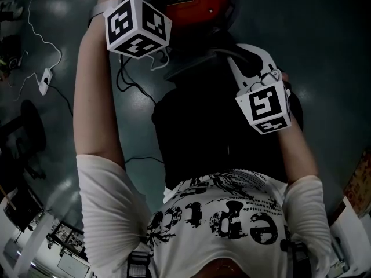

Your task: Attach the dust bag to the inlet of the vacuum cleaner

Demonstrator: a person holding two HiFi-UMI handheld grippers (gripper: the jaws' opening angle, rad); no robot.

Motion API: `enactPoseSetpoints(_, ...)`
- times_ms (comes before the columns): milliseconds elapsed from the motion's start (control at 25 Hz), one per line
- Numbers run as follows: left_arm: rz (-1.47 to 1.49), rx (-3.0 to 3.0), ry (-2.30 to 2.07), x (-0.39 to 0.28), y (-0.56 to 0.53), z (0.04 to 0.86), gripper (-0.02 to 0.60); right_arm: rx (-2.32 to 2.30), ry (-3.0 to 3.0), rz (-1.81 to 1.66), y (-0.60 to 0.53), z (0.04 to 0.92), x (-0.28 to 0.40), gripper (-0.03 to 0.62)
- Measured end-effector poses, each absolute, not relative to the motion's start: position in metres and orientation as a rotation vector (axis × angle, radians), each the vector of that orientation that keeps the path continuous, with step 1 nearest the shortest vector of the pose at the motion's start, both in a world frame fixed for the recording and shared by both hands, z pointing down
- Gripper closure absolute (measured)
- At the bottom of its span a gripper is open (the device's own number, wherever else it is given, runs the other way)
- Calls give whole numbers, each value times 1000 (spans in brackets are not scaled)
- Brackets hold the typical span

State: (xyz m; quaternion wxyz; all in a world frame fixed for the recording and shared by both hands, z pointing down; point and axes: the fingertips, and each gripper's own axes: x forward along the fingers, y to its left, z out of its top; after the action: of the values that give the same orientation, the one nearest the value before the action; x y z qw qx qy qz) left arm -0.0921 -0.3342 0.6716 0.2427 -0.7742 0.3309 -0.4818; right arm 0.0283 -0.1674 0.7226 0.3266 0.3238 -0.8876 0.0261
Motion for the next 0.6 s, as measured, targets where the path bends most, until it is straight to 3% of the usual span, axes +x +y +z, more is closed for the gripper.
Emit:
enactPoseSetpoints(480,-1243,-2086,934,-91,-336,668,482,892,-2316,130,-170,722,31,533)
enactPoseSetpoints(600,-1206,-2060,1058,-96,-338,660,442,970,-2316,145,-170,718,35,493)
